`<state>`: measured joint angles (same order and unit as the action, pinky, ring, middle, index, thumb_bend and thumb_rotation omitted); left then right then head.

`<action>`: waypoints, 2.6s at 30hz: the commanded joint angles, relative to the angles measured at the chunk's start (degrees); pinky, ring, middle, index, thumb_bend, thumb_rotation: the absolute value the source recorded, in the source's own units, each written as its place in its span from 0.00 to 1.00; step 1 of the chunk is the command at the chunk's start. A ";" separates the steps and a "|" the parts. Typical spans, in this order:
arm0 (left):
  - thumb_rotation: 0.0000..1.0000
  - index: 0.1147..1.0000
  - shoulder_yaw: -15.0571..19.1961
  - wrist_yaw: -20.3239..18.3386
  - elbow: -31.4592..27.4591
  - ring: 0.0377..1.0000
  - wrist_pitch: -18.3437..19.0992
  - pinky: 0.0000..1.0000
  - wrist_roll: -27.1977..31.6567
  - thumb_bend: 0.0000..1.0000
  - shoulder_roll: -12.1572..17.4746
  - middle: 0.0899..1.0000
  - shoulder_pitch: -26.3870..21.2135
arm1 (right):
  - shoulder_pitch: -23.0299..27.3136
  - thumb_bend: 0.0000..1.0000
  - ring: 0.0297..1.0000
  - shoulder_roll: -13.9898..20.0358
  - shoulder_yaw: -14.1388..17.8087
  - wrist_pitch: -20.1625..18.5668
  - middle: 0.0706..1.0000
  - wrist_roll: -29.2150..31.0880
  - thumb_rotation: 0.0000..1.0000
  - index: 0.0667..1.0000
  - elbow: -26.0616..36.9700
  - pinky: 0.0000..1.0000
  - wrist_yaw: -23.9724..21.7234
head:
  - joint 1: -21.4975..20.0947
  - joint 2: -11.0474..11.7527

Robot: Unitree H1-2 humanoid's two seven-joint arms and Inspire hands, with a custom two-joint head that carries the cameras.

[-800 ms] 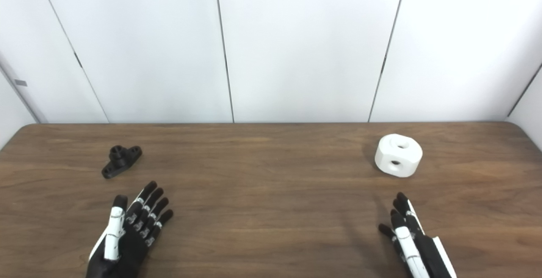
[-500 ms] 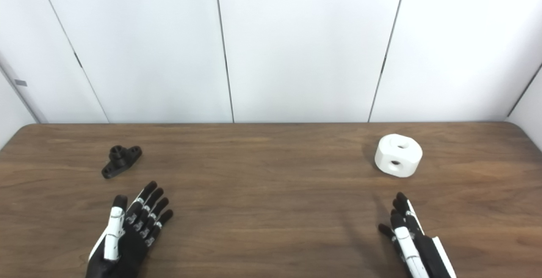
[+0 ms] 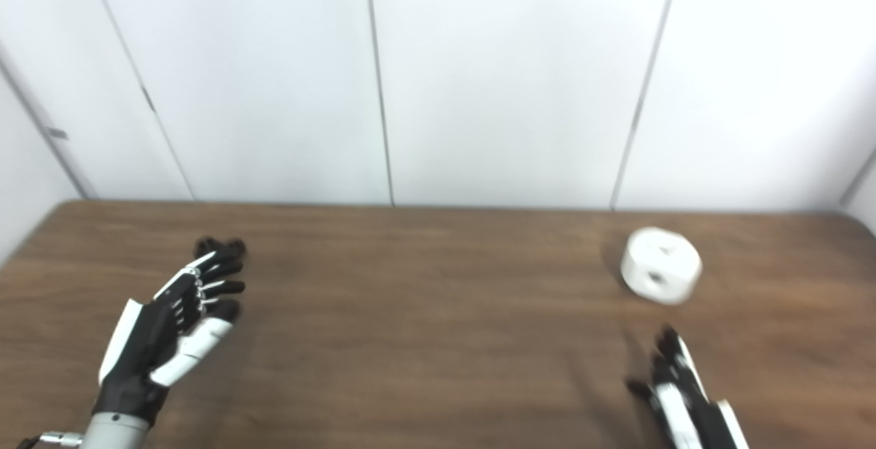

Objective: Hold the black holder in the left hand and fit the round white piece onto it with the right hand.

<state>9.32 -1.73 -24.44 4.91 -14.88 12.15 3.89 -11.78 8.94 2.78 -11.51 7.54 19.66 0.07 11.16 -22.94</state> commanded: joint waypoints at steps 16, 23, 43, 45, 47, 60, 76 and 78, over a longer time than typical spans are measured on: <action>0.62 0.98 3.53 -1.25 -6.13 0.99 14.43 0.95 -36.38 0.96 5.46 1.00 -15.55 | 5.10 0.44 1.00 -2.23 1.73 -2.87 1.00 3.99 0.91 1.00 -8.89 0.90 -0.24 | 16.78 8.20; 0.54 0.95 1.65 1.22 5.38 1.00 18.32 0.98 -40.12 0.99 5.20 1.00 -16.84 | 3.85 0.44 1.00 -0.88 3.00 -5.00 1.00 4.09 0.89 1.00 -5.77 0.91 -0.79 | 19.98 6.40; 0.52 0.87 -1.82 3.81 26.92 1.00 21.58 1.00 -36.67 1.00 1.43 1.00 -18.18 | 1.84 0.49 1.00 1.43 5.41 -7.00 1.00 5.60 0.87 1.00 -3.46 0.99 -3.00 | 19.64 1.75; 0.52 0.86 -2.45 5.49 28.71 1.00 21.31 1.00 -35.64 1.00 1.43 1.00 -18.40 | 1.62 0.50 1.00 1.52 5.50 -7.26 1.00 5.56 0.87 1.00 -3.05 0.98 -3.10 | 19.47 1.52; 0.52 0.85 -2.93 7.15 30.25 0.99 20.77 1.00 -34.46 1.00 1.47 1.00 -18.56 | 1.34 0.50 1.00 1.55 5.55 -7.31 1.00 5.48 0.87 1.00 -2.71 0.98 -3.10 | 19.20 1.24; 0.51 0.83 -5.82 18.45 35.65 0.98 16.70 1.00 -29.48 0.91 2.40 0.99 -18.78 | -1.80 0.49 1.00 1.84 6.04 -6.41 1.00 5.66 0.84 1.00 -0.35 0.92 -3.76 | 17.85 -0.18; 0.51 0.89 -9.48 19.16 40.49 0.97 19.93 1.00 -28.41 0.93 5.78 1.00 -21.89 | -5.32 0.52 0.97 2.33 6.54 -4.79 1.00 5.66 0.82 1.00 1.38 0.80 -4.34 | 16.67 -2.23; 0.51 0.89 -9.91 19.13 41.07 0.97 20.21 1.00 -28.35 0.93 6.22 1.00 -22.29 | -5.61 0.51 0.98 2.19 6.65 -4.94 1.00 6.00 0.81 1.00 1.74 0.80 -4.25 | 16.55 -2.26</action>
<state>-0.40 17.21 16.49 24.27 -42.76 16.81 -16.16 -14.78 10.58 8.86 -14.79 14.41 21.66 -4.60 27.77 -25.14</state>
